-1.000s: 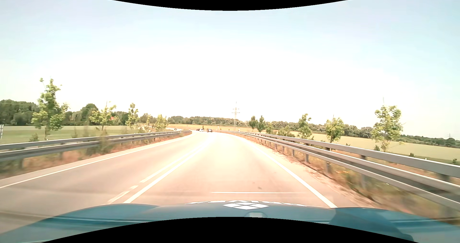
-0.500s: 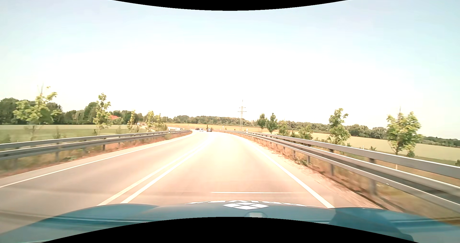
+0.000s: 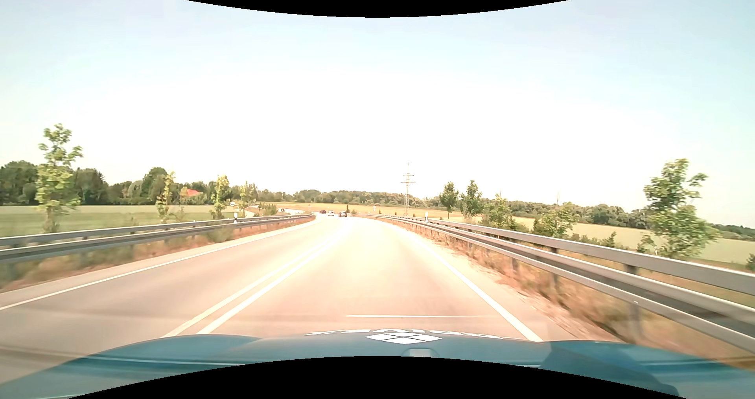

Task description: Follow the waypoints while adhering to traffic rules and regulations

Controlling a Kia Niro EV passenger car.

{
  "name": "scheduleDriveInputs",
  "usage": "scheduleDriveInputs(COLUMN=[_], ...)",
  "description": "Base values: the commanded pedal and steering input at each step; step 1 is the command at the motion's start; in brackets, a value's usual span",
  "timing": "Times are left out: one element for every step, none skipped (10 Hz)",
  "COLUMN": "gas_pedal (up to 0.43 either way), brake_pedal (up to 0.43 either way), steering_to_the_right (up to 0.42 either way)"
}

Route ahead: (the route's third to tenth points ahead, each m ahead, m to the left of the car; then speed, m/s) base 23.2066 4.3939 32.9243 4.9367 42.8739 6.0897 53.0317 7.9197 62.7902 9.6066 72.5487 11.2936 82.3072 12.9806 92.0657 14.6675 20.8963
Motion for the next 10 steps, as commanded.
scheduleDriveInputs(gas_pedal=[0.138,0.138,0.138,0.138,0.138,0.13,0.13,0.13,0.13,0.13], brake_pedal=[0.0,0.0,0.0,0.0,0.0,0.0,0.0,0.0,0.0,0.0], steering_to_the_right=[-0.016,-0.016,-0.016,-0.016,-0.016,-0.016,-0.016,-0.016,-0.016,-0.016])
